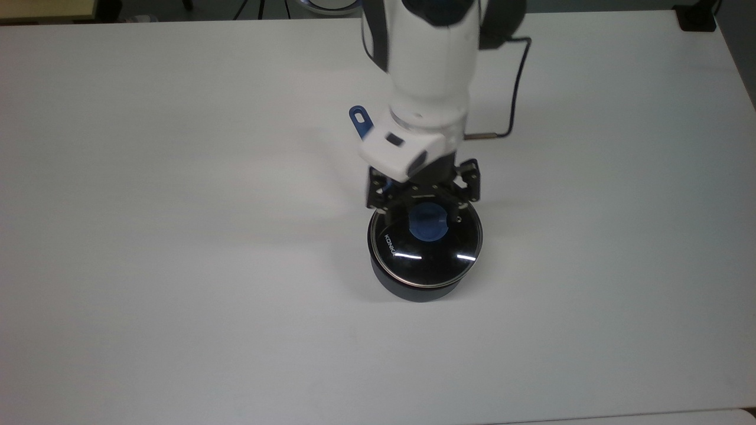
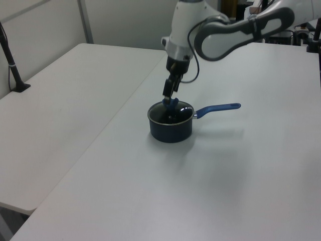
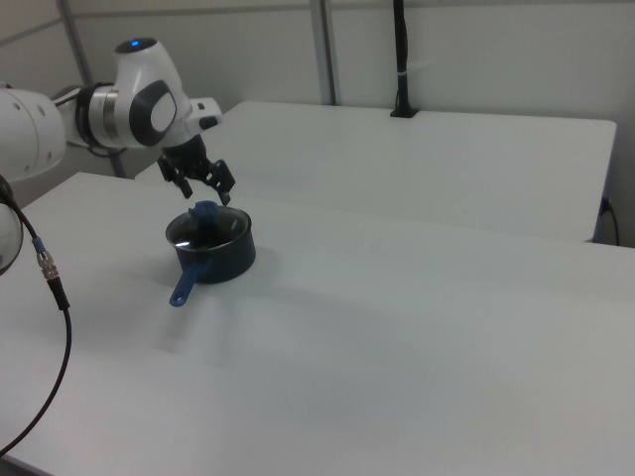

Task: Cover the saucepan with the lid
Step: 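Open the gripper and raise it away from the lid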

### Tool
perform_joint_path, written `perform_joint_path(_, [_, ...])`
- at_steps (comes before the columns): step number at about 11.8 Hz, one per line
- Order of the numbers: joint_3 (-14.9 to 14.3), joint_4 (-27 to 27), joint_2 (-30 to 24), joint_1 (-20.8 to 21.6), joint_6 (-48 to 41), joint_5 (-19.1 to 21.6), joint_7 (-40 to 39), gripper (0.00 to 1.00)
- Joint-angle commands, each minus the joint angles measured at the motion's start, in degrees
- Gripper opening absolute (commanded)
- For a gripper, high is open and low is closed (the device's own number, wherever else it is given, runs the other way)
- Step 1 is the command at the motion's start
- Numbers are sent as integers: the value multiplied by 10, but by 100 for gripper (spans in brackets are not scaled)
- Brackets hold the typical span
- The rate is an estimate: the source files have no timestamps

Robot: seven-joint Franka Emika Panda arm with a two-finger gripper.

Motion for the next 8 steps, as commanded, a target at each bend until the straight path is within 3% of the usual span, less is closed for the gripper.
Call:
perform_joint_path(1, [-4, -72, -110, -32, -81, -7, 3, 100])
perform_joint_path(3, [-3, -114, -188, -60, -168, -33, 3, 100])
perform_joint_path(5, [3, -137, -245, -99, -215, -31, -22, 100])
perform_joint_path(8, [3, -139, -285, -125, -272, -23, -63, 100])
